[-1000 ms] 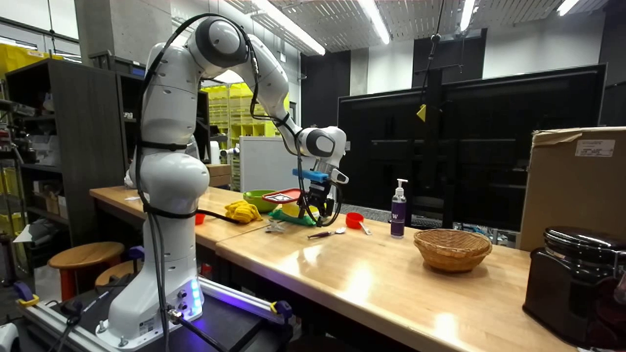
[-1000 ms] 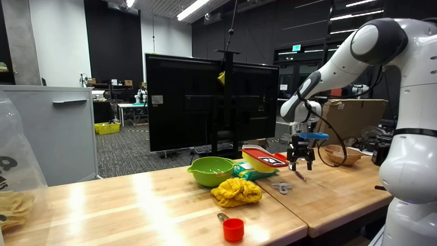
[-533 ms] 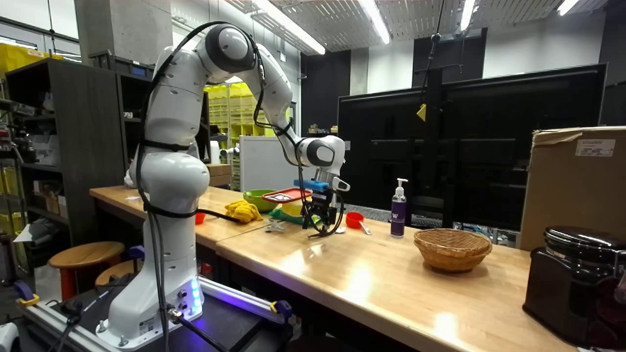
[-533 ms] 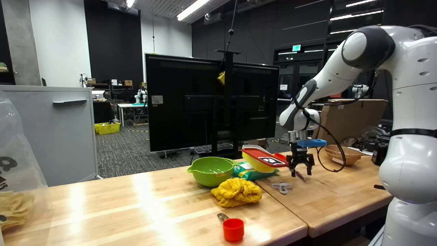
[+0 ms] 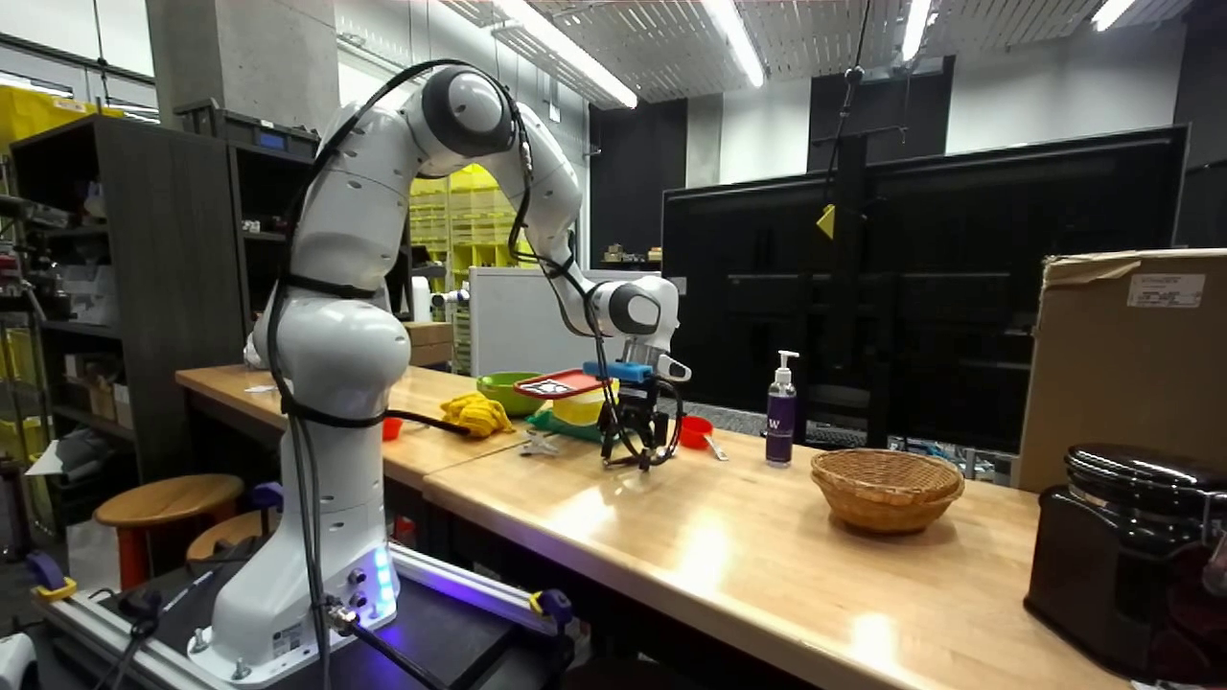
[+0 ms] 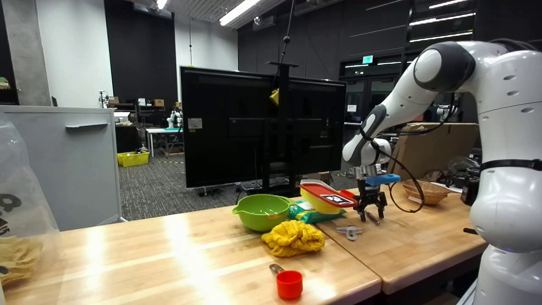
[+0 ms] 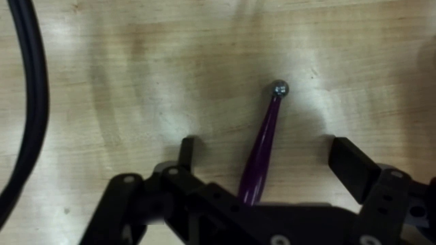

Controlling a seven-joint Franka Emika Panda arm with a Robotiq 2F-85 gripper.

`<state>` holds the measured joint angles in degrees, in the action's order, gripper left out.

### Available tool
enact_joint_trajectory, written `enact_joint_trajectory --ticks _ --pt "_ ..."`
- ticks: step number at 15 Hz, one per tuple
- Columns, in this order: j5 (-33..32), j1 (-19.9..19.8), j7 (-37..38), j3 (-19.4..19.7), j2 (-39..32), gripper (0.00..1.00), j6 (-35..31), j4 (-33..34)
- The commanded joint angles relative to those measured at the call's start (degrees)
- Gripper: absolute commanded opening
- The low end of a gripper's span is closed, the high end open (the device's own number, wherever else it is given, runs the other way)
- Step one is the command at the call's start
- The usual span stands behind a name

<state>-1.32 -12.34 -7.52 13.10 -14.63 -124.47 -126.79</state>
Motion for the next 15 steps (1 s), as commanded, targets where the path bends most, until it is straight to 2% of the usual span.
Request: enact_joint_trajectory --ticks 1,13,14,15 --pt "-0.18 -0.57 0.1 -0.58 0.01 1.0 0.11 0.1" --pt "-0.18 -0.57 0.08 -0.62 -0.08 1.0 0.1 0.25" --pt "-0.18 -0.57 0.08 -0.62 -0.09 0.75 0.1 0.26" --pt "-0.01 -0.61 0.0 -0.66 -0.12 0.74 0.16 0.27"
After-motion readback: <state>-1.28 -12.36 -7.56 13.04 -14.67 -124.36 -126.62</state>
